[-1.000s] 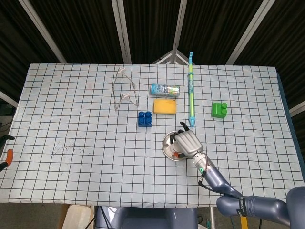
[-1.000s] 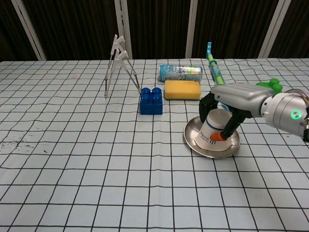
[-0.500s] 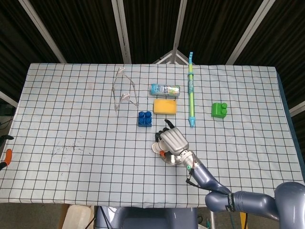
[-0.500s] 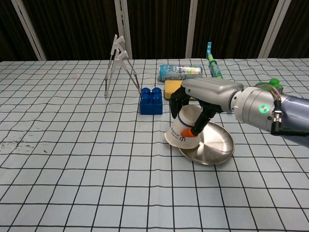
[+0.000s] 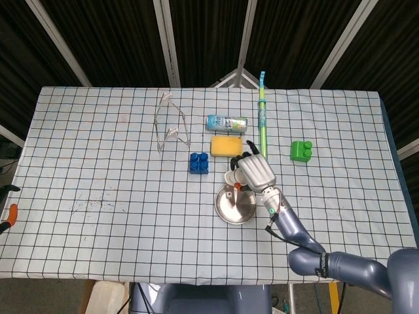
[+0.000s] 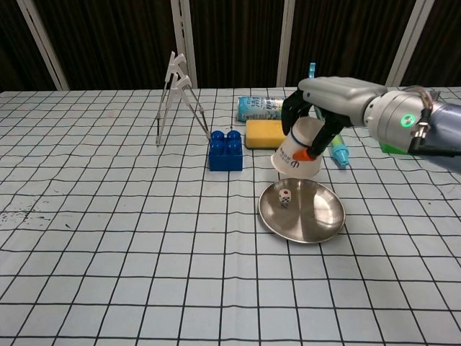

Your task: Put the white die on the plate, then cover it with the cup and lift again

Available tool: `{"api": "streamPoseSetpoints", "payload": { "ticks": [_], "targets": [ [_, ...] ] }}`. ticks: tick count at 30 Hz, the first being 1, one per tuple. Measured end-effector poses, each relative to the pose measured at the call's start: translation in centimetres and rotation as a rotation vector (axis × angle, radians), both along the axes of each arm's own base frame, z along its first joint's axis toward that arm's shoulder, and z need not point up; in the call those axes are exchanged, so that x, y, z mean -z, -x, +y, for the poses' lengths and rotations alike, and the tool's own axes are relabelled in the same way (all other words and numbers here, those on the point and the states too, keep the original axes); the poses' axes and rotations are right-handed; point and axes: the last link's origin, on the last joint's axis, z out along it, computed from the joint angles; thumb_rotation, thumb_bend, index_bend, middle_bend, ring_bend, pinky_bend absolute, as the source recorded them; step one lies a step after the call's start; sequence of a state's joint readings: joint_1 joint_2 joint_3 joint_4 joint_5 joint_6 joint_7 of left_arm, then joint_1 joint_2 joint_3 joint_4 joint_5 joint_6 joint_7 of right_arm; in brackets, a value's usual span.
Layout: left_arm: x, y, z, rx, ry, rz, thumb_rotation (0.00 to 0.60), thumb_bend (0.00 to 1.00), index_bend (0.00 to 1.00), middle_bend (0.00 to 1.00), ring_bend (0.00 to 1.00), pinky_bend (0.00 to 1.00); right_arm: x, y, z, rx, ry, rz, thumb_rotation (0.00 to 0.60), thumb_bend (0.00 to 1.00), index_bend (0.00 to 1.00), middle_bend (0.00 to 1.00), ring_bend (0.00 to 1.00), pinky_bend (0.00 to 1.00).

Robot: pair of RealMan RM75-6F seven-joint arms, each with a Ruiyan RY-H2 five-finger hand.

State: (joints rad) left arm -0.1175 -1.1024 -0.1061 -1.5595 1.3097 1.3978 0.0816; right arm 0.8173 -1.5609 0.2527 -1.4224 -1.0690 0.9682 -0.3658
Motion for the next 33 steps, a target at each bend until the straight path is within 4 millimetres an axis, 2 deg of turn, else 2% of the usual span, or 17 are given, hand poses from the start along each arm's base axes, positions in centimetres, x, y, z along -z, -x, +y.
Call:
{"api": "streamPoseSetpoints", "payload": {
  "ticks": [8,11,20,26,33],
  "targets": [
    [0.4,-0.1,0.1,-0.003,0.013,0.013,0.600,0.70,0.33,0.00,0.00,0.12,-4.3,1.5,-0.9,0.034,0.080,0.065,0.600,0.32,0.55,0.57,0.35,0.00],
    [0.5,-0.1,0.1,-0.003,0.013,0.013,0.600,0.70,0.33,0.00,0.00,0.12,-4.7,2.4,-1.2,0.046,0.096,0.110,0.600,0.32,0.55,0.57,0.35,0.00],
    [0.2,0.0,0.1,-0.011,-0.001,0.013,0.600,0.70,0.33,0.00,0.00,0.12,-4.0,7.0,-2.1,0.149,0.075,0.206,0.600,0.32,0.55,0.57,0.35,0.00],
    [0.1,0.0,0.1,-0.013,-0.008,0.015,0.600,0.70,0.33,0.00,0.00,0.12,-2.9,8.8,-2.3,0.179,0.046,0.250,0.600,0.33,0.55,0.57,0.35,0.00],
    [0.3,0.0,0.1,-0.013,-0.003,0.018,0.600,0.70,0.33,0.00,0.00,0.12,-2.1,9.8,-2.3,0.187,0.029,0.271,0.600,0.32,0.55,0.57,0.35,0.00]
  ]
}}
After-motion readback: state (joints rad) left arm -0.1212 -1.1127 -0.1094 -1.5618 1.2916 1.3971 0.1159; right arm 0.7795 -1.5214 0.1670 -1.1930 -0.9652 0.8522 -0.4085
